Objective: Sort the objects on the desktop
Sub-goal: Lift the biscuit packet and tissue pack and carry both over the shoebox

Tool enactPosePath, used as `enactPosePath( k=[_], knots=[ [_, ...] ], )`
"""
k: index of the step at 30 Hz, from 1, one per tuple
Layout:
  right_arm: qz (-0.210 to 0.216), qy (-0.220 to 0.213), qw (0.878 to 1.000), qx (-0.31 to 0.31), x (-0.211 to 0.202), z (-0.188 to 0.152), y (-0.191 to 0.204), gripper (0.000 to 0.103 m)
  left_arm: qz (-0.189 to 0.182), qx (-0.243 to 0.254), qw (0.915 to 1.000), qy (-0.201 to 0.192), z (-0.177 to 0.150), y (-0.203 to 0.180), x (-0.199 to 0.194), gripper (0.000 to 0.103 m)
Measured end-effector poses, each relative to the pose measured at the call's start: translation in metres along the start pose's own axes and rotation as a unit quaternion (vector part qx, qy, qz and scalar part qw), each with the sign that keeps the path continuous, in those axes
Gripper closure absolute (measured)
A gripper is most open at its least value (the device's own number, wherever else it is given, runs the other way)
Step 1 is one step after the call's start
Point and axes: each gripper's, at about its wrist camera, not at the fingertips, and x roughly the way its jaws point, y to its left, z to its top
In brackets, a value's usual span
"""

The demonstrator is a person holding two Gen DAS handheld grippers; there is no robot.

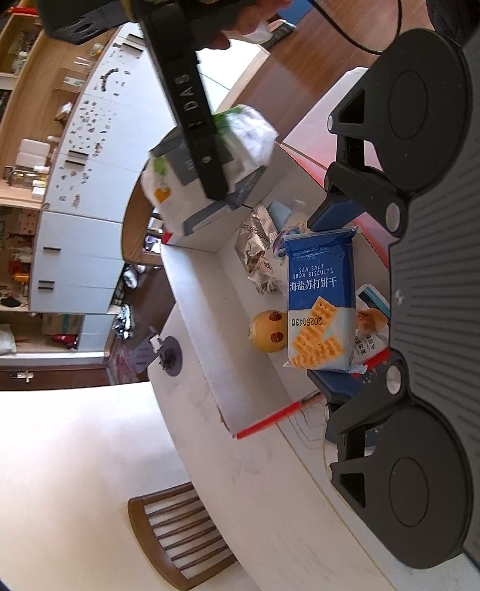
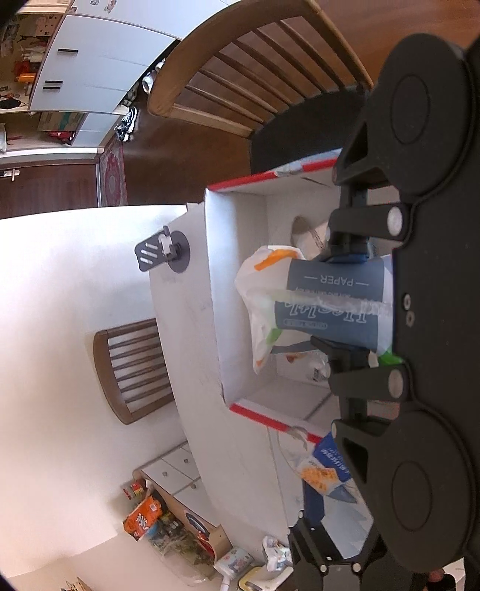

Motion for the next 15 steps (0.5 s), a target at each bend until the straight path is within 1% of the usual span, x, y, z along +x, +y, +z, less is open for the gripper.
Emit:
enactPosePath(
  k=[5,10,15],
  knots=[
    [-0.009,0.005,1.0,-0.006,0.014,0.01,-0.008,0.068,-0.008,0.003,0.9998,0.018,0.006,-0.003,0.016,0.025],
    [-0.03,0.02,0.999,-0.012,0.036,0.016,-0.017,0.068,-0.011,0.006,0.9994,0.031,0.013,-0.006,0.031,0.025],
    [-0.03,0.031,0.999,-0.02,0.054,0.023,-0.023,0.068,-0.013,0.001,0.9988,0.048,0.016,-0.004,0.046,0.025]
  ],
)
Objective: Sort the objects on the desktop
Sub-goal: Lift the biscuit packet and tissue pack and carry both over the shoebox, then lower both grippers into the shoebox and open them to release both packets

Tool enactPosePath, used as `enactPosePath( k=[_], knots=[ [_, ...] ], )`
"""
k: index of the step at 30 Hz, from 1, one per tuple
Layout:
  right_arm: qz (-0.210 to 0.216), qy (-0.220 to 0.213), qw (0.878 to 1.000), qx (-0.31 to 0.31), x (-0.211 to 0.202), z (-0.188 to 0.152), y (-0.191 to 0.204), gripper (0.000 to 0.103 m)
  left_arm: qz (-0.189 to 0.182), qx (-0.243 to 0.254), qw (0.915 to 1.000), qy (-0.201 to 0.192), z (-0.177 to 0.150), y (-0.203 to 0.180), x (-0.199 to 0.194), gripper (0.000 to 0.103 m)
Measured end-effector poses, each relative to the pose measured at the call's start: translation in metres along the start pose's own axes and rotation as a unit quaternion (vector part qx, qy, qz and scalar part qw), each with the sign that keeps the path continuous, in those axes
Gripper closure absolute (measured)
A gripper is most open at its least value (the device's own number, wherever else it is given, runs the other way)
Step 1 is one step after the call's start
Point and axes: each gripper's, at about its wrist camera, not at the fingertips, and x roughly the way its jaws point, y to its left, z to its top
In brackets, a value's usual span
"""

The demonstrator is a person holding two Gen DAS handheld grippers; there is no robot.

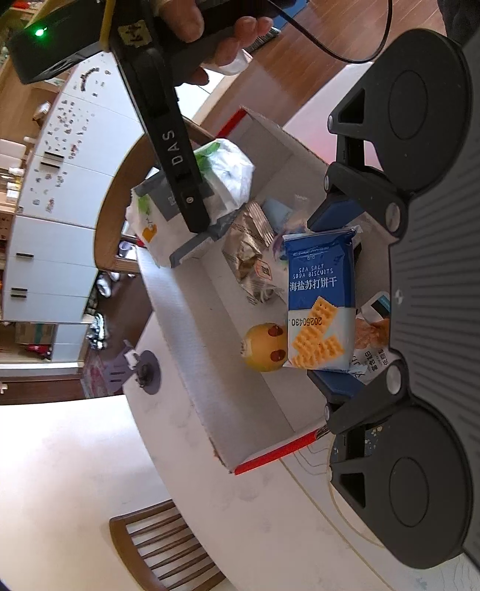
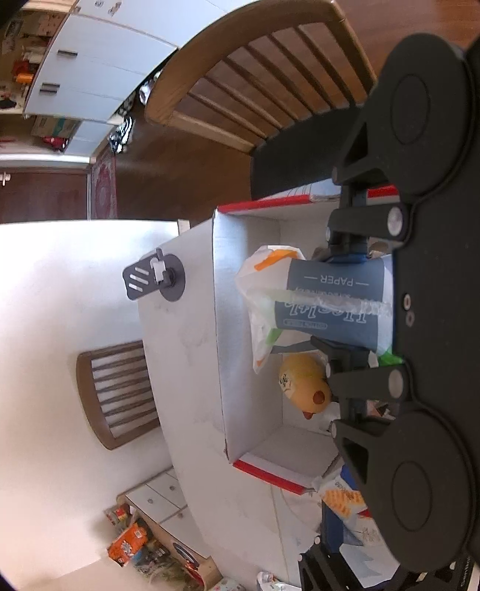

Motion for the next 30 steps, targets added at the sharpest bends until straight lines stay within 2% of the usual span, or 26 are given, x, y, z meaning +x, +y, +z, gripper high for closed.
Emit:
enactPosePath(
  k=[9,16,26,30],
  knots=[
    [-0.004,0.023,1.0,-0.004,0.032,0.008,-0.004,0.068,-0.001,-0.011,0.9995,0.029,0.006,0.003,0.023,0.025],
    [-0.004,0.037,0.999,-0.017,0.049,0.011,-0.004,0.068,-0.001,-0.002,0.999,0.044,0.009,0.002,0.038,0.025],
    [0.003,0.06,0.997,-0.042,0.067,0.009,0.002,0.068,-0.013,0.013,0.998,0.06,0.011,-0.001,0.049,0.025],
    [0.005,0.066,0.997,-0.05,0.07,0.009,0.006,0.068,-0.019,0.001,0.9972,0.072,0.011,0.007,0.056,0.025]
  ],
)
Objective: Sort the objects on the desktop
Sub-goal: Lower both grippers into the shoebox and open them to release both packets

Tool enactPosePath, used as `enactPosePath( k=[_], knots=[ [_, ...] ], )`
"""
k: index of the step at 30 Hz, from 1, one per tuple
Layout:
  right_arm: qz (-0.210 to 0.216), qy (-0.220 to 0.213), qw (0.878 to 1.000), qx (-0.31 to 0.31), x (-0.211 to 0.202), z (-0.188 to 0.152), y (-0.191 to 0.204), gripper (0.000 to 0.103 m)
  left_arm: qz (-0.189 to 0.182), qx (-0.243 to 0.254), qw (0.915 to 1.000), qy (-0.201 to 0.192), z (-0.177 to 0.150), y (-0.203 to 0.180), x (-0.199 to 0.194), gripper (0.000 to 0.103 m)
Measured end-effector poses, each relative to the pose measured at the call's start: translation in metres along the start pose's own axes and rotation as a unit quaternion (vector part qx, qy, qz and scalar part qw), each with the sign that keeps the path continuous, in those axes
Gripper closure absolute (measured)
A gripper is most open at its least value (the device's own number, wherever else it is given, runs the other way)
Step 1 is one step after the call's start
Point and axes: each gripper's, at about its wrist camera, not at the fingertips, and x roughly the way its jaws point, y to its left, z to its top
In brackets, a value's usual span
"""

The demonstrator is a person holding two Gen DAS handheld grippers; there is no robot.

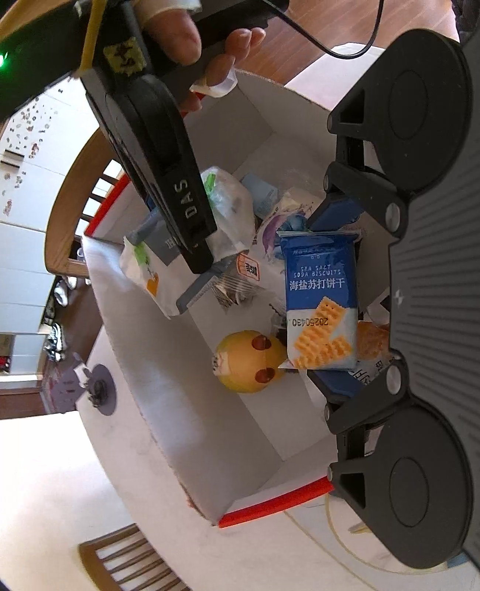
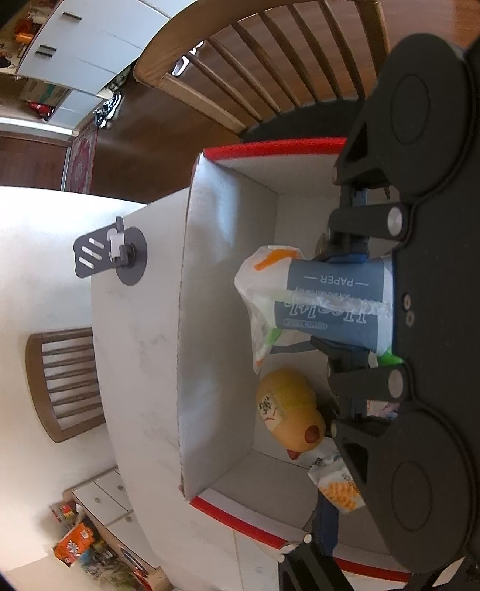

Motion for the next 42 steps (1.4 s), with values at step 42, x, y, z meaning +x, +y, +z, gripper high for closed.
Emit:
enactPosePath(
  k=[42],
  knots=[
    [0.001,-0.012,1.0,0.007,-0.018,-0.006,0.002,0.039,0.0,-0.002,1.0,-0.003,-0.019,0.001,-0.023,0.016]
  ],
)
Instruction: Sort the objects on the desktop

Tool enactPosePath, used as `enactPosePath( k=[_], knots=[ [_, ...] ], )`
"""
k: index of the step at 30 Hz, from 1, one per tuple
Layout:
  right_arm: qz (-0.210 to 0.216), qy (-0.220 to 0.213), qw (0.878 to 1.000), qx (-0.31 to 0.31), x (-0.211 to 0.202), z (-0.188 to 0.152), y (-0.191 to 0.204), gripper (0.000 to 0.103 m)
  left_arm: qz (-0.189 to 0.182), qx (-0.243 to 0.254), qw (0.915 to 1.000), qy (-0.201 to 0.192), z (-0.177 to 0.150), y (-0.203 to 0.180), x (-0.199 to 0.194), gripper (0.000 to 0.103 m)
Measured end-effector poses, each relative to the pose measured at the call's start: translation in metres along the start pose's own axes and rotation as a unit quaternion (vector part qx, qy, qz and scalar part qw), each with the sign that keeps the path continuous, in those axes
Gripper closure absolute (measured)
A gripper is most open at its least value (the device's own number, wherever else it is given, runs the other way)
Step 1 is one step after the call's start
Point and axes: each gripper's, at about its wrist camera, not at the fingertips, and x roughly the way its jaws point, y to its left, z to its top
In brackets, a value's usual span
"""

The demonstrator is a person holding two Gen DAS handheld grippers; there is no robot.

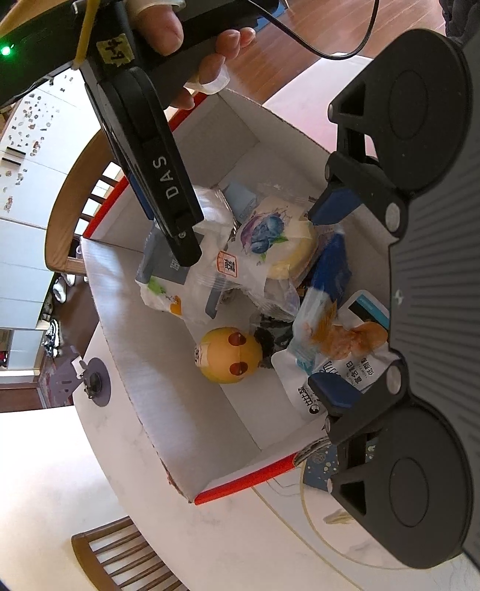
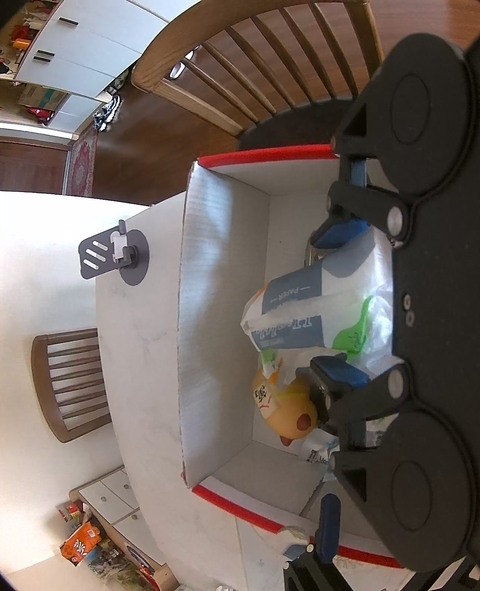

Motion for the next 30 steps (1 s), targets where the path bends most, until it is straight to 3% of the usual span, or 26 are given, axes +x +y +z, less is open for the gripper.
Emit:
enactPosePath(
  k=[22,30],
  knots=[
    [0.023,-0.058,0.998,-0.004,-0.076,-0.037,0.003,0.032,0.024,-0.04,0.997,-0.062,-0.017,-0.011,-0.044,0.016],
    [0.031,-0.071,0.997,0.008,-0.093,-0.05,0.009,0.029,0.016,-0.048,0.996,-0.073,-0.026,-0.011,-0.058,0.015]
  ],
)
